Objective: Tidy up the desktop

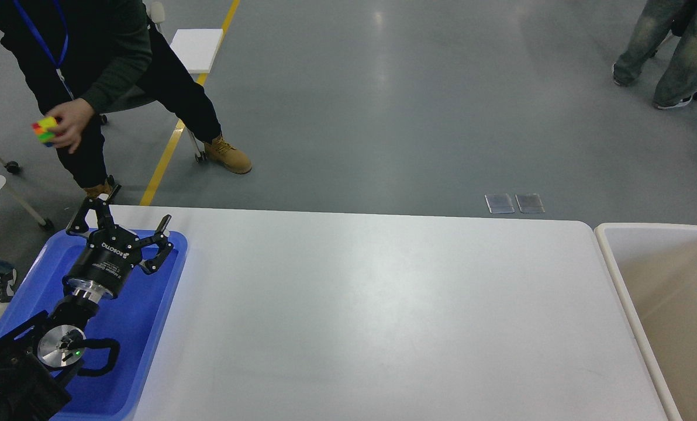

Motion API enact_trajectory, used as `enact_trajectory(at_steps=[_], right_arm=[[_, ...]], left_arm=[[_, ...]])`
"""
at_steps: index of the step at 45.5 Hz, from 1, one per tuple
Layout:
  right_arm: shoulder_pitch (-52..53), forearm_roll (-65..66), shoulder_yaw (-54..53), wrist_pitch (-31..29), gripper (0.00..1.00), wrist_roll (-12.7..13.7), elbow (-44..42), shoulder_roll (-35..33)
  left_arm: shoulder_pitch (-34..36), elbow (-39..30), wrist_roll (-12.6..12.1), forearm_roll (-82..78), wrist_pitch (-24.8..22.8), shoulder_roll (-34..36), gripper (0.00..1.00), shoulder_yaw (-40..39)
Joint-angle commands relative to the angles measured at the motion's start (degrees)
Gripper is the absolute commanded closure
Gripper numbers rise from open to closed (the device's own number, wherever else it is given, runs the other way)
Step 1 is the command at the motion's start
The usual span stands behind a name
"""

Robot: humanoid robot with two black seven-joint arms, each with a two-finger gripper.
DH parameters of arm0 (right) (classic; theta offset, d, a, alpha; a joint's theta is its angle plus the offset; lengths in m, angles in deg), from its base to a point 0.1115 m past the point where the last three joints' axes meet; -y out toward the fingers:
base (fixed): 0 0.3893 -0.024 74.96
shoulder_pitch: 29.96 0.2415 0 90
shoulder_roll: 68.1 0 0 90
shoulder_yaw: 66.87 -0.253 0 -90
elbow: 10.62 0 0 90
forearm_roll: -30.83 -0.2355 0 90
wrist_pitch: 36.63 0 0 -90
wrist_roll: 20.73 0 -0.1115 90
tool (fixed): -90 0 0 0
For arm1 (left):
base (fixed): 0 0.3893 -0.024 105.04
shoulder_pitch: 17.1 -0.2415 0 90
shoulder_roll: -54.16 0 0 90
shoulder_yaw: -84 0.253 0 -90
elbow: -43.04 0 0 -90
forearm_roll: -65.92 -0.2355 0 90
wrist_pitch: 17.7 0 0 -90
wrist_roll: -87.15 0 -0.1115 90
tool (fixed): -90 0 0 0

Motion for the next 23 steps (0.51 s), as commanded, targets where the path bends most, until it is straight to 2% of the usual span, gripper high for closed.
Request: enact_trajectory(at_steps=[1, 10, 17, 23], right_arm=[[13.0, 0.8, 3.1, -2.6, 0.02, 0.2, 11.6, -7.9], [24.7, 0.7, 11.4, -4.7, 0.01, 0.1, 14.0, -9.0], [31.3, 0.7, 12.2, -7.0, 0.01, 0.2, 15.0, -9.2], [35.5, -0.1, 11.1, -6.6, 0.01, 0.1, 17.1, -8.4]], left_arm=[[0.0, 0.0, 0.0, 0.0, 0.0, 0.0, 0.01, 0.0], [0.1, 0.0, 0.0, 0.0, 0.0, 0.0, 0.01, 0.0], [0.0, 0.0, 0.0, 0.0, 0.0, 0.0, 0.01, 0.0], [0.0, 0.0, 0.0, 0.0, 0.0, 0.0, 0.01, 0.0]])
